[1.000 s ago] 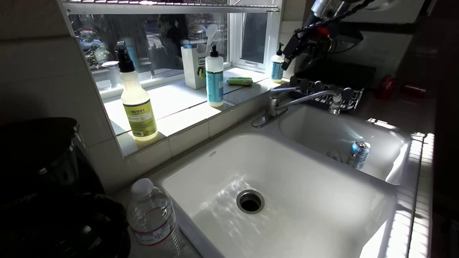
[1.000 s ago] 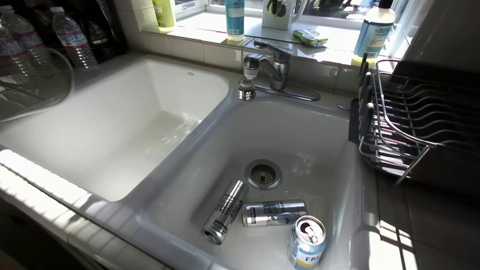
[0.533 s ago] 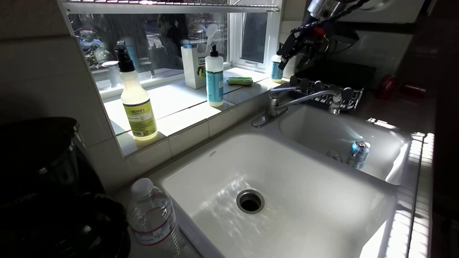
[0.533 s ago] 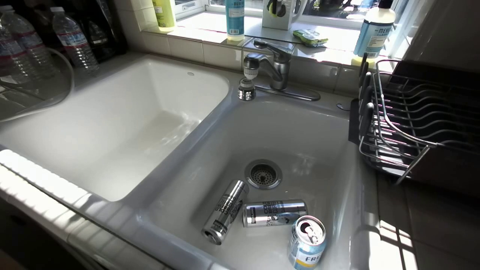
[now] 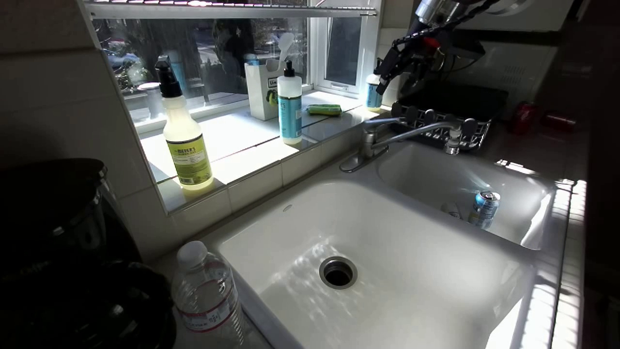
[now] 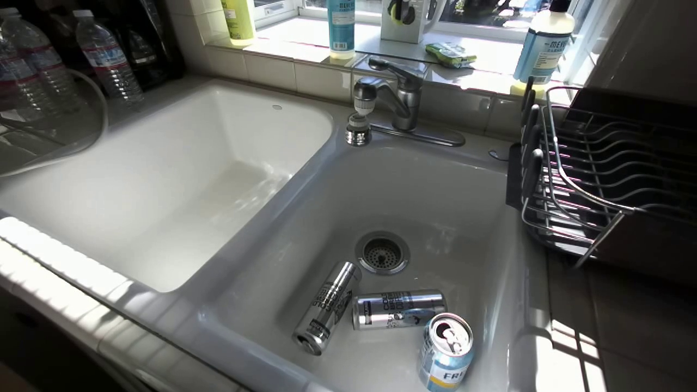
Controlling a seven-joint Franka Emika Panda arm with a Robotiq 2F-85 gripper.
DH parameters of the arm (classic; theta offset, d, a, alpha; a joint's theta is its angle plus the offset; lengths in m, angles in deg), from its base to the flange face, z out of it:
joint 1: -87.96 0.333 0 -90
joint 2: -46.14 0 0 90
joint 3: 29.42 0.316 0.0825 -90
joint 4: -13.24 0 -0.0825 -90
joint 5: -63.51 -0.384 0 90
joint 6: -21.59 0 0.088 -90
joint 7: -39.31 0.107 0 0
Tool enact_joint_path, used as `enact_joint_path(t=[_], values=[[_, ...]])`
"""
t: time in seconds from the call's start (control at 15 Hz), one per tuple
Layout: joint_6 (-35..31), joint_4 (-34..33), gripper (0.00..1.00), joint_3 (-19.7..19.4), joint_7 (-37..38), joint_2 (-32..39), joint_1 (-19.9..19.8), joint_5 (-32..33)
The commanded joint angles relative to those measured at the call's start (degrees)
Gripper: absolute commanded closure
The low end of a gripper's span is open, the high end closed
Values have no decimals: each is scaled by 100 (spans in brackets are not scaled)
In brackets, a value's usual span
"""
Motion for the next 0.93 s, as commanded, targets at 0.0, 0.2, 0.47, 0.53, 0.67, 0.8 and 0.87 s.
enact_joint_path(t=[0.0, 0.2, 0.47, 0.53, 0.67, 0.8, 0.87], values=[[19, -18, 0, 34, -2, 4, -38, -1], [-293, -256, 0, -28, -438, 366, -126, -457], [-82, -974, 0, 47, -94, 1008, -245, -1406], [25, -1142, 0, 91, -60, 1141, -292, -1727], [270, -1478, 0, 168, 112, 1411, -374, -2187], [506, -1746, 0, 243, 334, 1631, -456, -2593], [627, -1849, 0, 274, 434, 1732, -497, -2787]])
